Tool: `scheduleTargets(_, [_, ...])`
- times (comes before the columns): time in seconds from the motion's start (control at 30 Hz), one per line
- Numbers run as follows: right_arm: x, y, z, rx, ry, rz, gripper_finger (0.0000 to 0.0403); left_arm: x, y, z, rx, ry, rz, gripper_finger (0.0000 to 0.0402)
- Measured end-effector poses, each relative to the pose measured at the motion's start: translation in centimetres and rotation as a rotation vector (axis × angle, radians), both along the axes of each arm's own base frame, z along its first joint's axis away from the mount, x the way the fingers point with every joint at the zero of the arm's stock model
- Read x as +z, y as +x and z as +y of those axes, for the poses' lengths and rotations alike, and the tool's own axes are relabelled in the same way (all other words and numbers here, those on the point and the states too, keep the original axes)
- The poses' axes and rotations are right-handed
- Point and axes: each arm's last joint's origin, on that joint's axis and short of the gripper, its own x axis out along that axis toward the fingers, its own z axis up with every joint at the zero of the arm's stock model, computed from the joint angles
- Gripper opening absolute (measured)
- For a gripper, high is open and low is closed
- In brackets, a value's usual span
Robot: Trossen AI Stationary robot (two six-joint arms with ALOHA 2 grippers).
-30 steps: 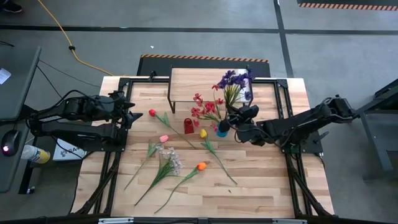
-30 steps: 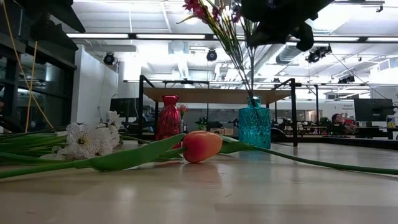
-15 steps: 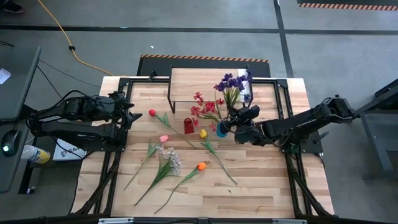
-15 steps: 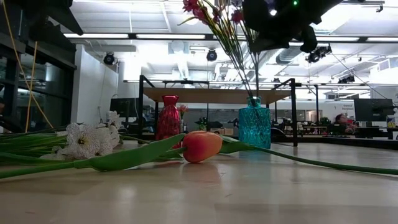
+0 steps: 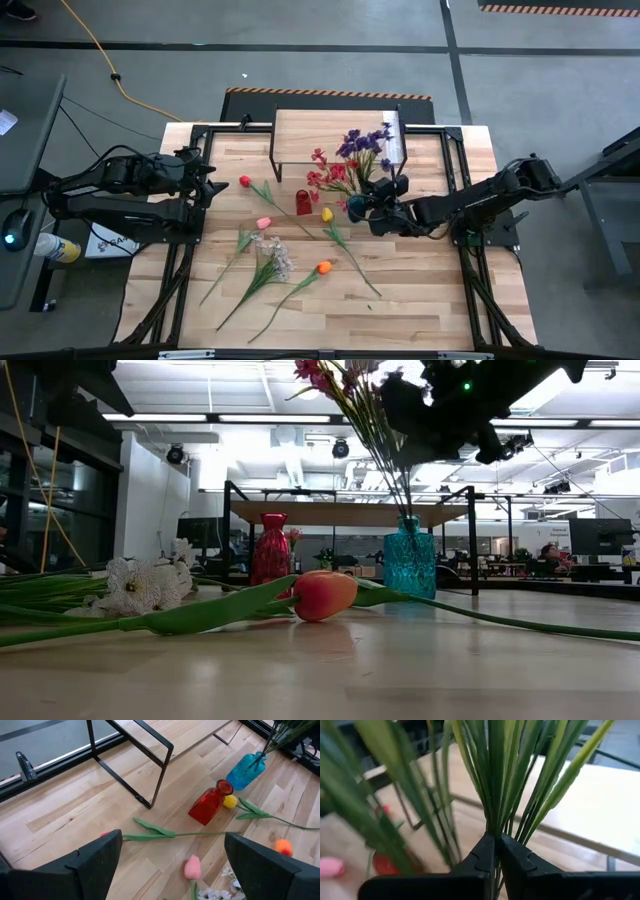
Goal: Pick and place flowers into a vace then onto a shelf
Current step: Put the purple flowers into the blue vase
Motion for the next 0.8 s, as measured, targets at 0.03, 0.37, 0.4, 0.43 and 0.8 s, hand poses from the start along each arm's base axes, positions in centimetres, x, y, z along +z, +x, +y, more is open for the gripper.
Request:
scheduleTargets(0.03, [-0.04,0.04,0.04,0.022,0.011,0.011,0.002,0.0,0.0,0.0,0.0,0.0,0.0,0.0386])
scheduleTargets(0.37, [-0.25,0.23,0.29,0.137,0.068,0.06,0.0051,0.01,0.01,0.0,0.001,0.0,-0.001,0.0386])
scheduleTargets(0.4, [-0.24,0.23,0.3,0.138,0.069,0.06,0.0056,0.01,0.01,0.0,0.002,-0.001,-0.002,0.0386])
scheduleTargets(0.43, [-0.25,0.24,0.3,0.142,0.072,0.06,0.0061,0.01,0.01,0.0,0.003,-0.002,-0.003,0.0386])
scheduleTargets(0.8, [-0.36,0.26,0.52,0.249,0.108,0.12,0.0157,0.01,0.01,0.0,0.007,-0.007,-0.006,0.0386])
